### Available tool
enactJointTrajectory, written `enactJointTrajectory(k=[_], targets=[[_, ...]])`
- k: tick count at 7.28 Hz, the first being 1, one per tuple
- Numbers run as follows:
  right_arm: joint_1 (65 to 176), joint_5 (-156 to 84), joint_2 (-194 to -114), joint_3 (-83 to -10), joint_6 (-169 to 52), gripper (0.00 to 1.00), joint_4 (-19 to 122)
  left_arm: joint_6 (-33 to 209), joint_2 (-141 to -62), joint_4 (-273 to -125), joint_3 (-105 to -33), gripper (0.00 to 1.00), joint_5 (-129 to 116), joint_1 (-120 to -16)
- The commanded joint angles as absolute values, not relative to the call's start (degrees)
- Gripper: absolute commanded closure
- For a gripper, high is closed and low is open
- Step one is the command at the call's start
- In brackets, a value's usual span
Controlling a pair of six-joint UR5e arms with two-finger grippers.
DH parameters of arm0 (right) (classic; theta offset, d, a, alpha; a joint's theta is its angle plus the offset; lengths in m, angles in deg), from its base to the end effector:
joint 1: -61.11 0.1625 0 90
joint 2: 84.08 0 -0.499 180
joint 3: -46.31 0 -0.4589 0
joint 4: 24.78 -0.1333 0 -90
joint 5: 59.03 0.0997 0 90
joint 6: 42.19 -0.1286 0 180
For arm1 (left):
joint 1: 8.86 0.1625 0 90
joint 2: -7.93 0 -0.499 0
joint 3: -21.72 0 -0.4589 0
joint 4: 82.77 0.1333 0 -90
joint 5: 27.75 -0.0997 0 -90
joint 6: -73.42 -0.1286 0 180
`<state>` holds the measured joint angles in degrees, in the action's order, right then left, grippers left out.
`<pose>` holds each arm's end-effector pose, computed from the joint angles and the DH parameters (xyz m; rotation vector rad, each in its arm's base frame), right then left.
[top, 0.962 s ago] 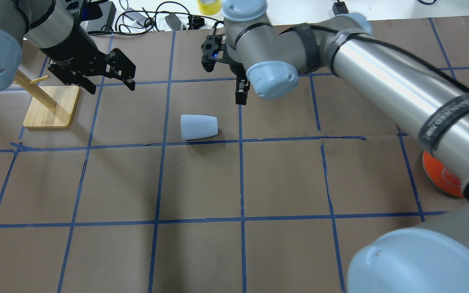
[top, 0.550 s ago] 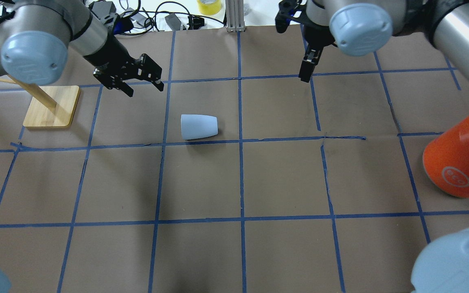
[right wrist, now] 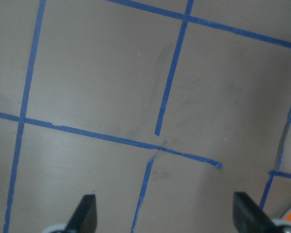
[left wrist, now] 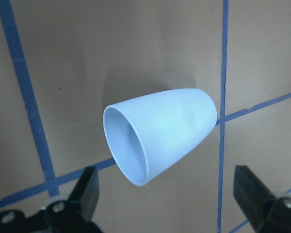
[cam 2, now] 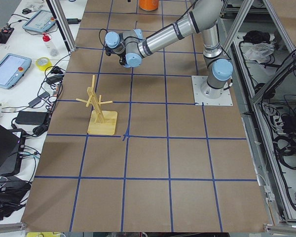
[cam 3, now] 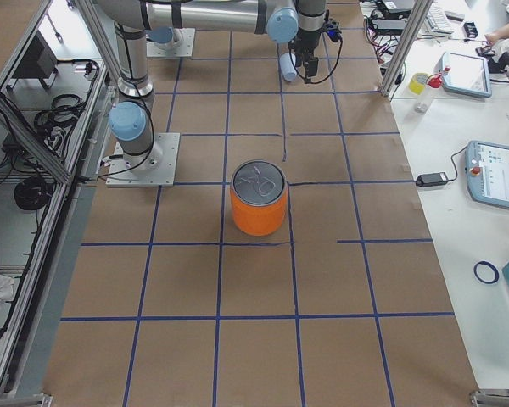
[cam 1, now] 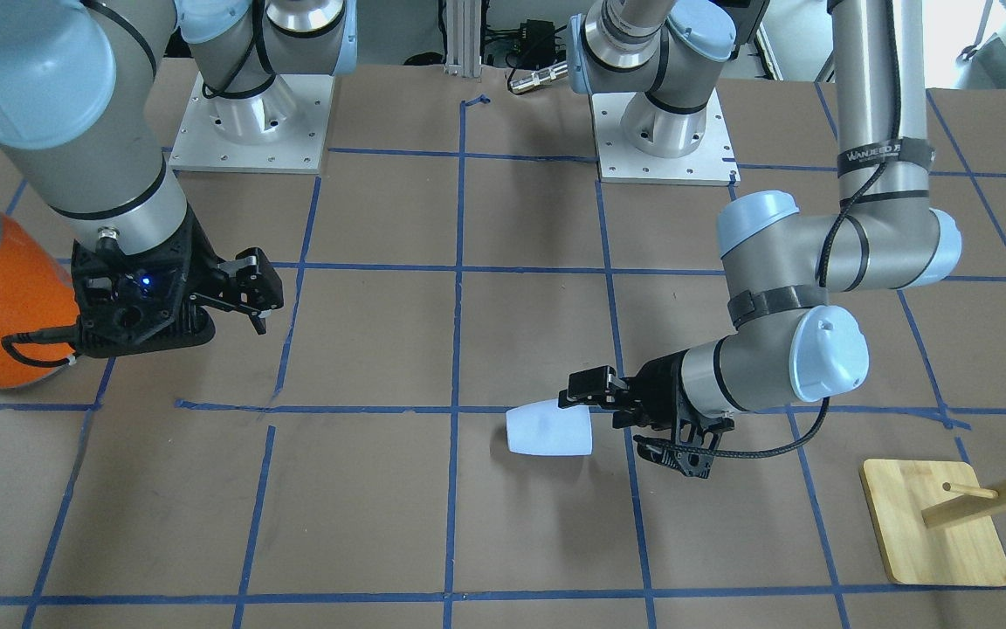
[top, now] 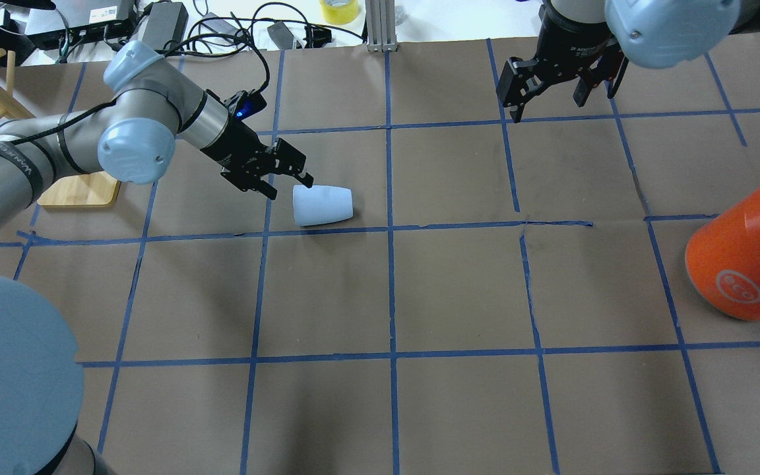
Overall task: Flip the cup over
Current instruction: 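Reach the left gripper to the lying cup and grasp its rim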
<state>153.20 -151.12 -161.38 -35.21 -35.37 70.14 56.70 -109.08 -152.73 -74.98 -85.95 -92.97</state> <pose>0.1529 -0.6635 0.4882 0.2408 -3.0952 0.0166 -0.1303 -0.6965 0.2226 -0.1539 -2.5454 -0.1572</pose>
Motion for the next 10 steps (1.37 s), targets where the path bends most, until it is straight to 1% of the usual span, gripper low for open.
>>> enactJointTrajectory(k=[1, 2, 3, 4, 8, 9, 10], targets=[[153.13, -152.19, -162.22, -34.56, -39.29, 0.0, 69.0, 56.1, -111.68, -152.12, -75.84, 0.06, -78.16, -92.88], [153.13, -152.46, -162.22, -34.64, -39.38, 0.0, 69.17, 56.1, -112.39, -152.2, -75.93, 0.23, -74.63, -92.97], [153.04, -151.76, -162.83, -34.47, -39.38, 0.0, 69.52, 56.54, -112.74, -152.21, -76.02, 0.67, -72.94, -92.97], [153.13, -151.32, -163.53, -34.64, -39.38, 0.0, 69.53, 57.76, -112.66, -152.29, -75.84, 1.0, -72.23, -92.97], [153.04, -151.23, -164.5, -34.64, -39.82, 0.0, 69.7, 68.64, -110.56, -152.12, -73.3, 1.0, -73.27, -92.97], [153.04, -151.23, -164.59, -34.64, -39.82, 0.0, 69.7, 71.8, -109.42, -152.29, -70.94, 1.0, -73.89, -92.97], [153.04, -151.32, -164.59, -35.07, -39.82, 0.0, 69.62, 74.18, -108.45, -152.9, -67.26, 1.0, -80.33, -93.05]])
